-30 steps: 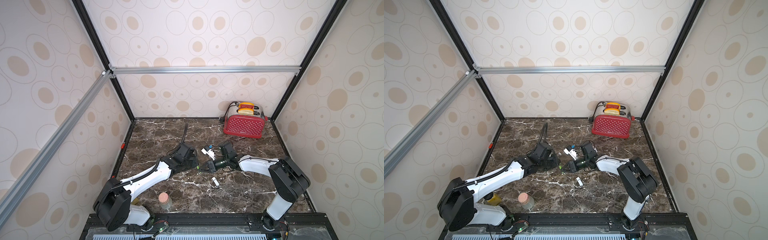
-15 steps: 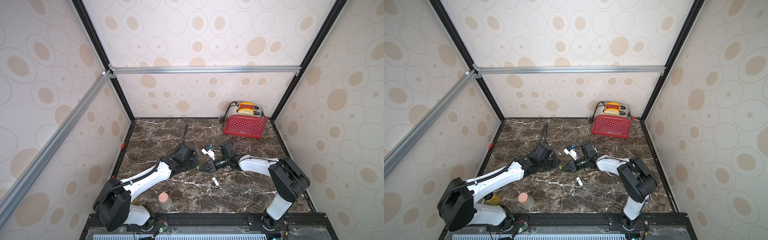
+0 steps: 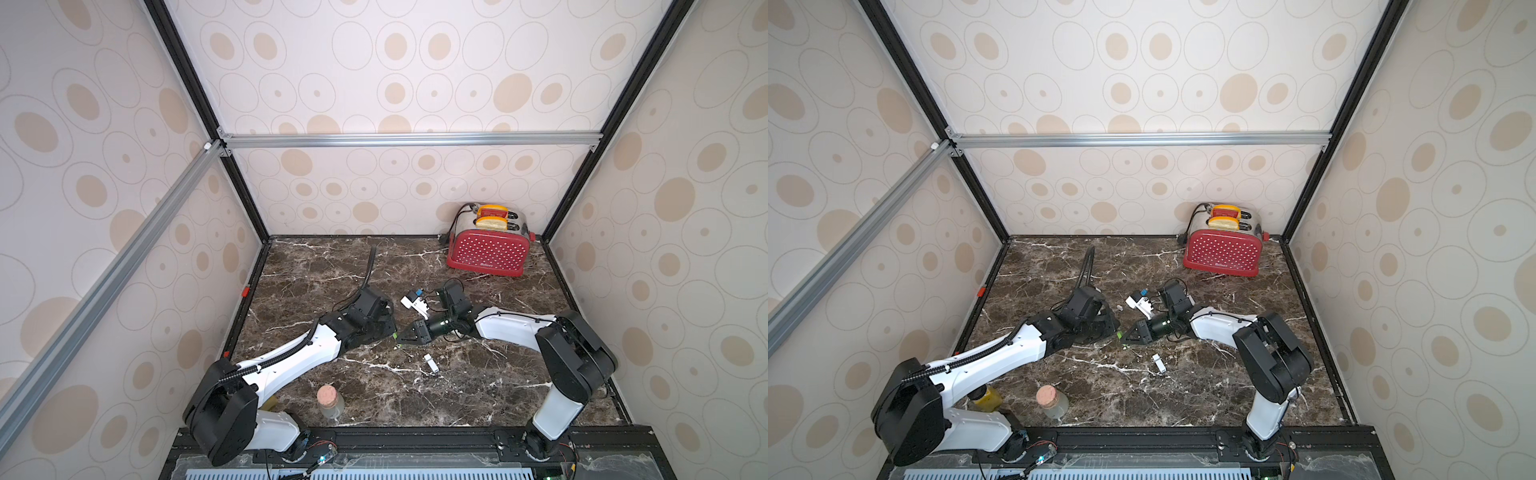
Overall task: Close the usb drive cover
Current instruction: Close the cover of the USB drive.
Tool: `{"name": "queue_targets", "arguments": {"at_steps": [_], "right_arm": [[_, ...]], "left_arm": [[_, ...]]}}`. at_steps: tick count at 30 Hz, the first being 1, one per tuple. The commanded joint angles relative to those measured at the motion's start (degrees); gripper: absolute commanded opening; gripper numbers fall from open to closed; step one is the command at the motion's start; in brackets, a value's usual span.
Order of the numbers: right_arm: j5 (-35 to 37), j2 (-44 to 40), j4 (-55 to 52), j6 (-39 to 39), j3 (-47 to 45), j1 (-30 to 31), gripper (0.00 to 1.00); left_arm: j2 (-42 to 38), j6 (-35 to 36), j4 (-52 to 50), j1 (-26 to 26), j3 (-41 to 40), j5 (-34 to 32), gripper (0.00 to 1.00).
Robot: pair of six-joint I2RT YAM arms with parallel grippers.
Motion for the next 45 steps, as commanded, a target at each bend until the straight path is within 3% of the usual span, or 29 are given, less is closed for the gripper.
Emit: {"name": "queue_targets", "arguments": {"at_steps": [1, 36, 45], "right_arm": [[5.7, 1.8, 0.8, -0.1, 2.1, -1.6, 0.00], [10.6, -0.6, 3.7, -0.6, 1.3, -1.7, 0.00], [11.0, -1.2, 2.5, -1.6, 1.4, -2.0, 0.00]], "left_arm": [[-2.3, -1.0, -5.2, -2.1, 1.5, 2.9, 0.00], [-2.9, -3.4, -6.6, -7.4, 3.8, -0.5, 0.00], [-1.2, -3.5, -5.6, -8.0, 3.5, 3.1, 0.00]]}}
